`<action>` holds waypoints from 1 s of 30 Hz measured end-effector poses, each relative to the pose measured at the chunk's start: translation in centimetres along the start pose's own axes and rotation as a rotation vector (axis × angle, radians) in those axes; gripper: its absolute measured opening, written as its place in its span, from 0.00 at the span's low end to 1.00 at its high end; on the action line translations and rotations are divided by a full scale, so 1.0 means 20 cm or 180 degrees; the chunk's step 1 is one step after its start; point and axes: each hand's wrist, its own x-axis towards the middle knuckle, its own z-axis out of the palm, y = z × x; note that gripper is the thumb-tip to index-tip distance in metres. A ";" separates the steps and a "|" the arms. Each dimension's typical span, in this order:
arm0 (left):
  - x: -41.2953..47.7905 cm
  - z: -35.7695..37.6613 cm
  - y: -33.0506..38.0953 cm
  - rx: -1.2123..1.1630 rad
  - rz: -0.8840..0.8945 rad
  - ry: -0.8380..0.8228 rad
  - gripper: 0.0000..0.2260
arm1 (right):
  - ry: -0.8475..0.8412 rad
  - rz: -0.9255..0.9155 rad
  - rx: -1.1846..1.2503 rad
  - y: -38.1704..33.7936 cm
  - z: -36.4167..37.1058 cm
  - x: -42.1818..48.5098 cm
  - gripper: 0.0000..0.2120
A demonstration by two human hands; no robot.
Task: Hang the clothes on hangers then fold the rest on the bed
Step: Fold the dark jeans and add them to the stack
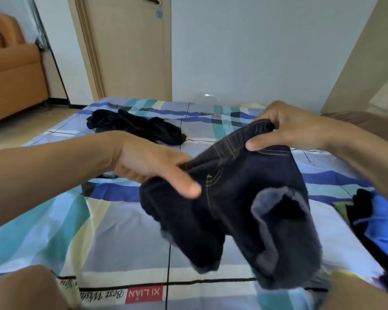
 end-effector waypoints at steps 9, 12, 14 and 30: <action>0.08 0.06 0.14 0.3609 -0.2416 0.0721 0.16 | -0.0400 -0.0238 -0.1389 -0.03 0.07 0.01 0.21; 0.06 0.00 0.18 0.4147 -0.2190 0.0839 0.18 | -0.0279 -0.0449 -0.1758 0.01 0.07 0.03 0.19; 0.02 -0.07 0.20 0.4357 -0.1619 0.1155 0.15 | -0.0220 -0.0460 -0.1969 0.02 0.04 0.04 0.25; -0.21 -0.21 0.15 0.4314 0.0795 0.2899 0.11 | 0.0836 -0.0625 -0.1080 0.12 0.00 -0.06 0.19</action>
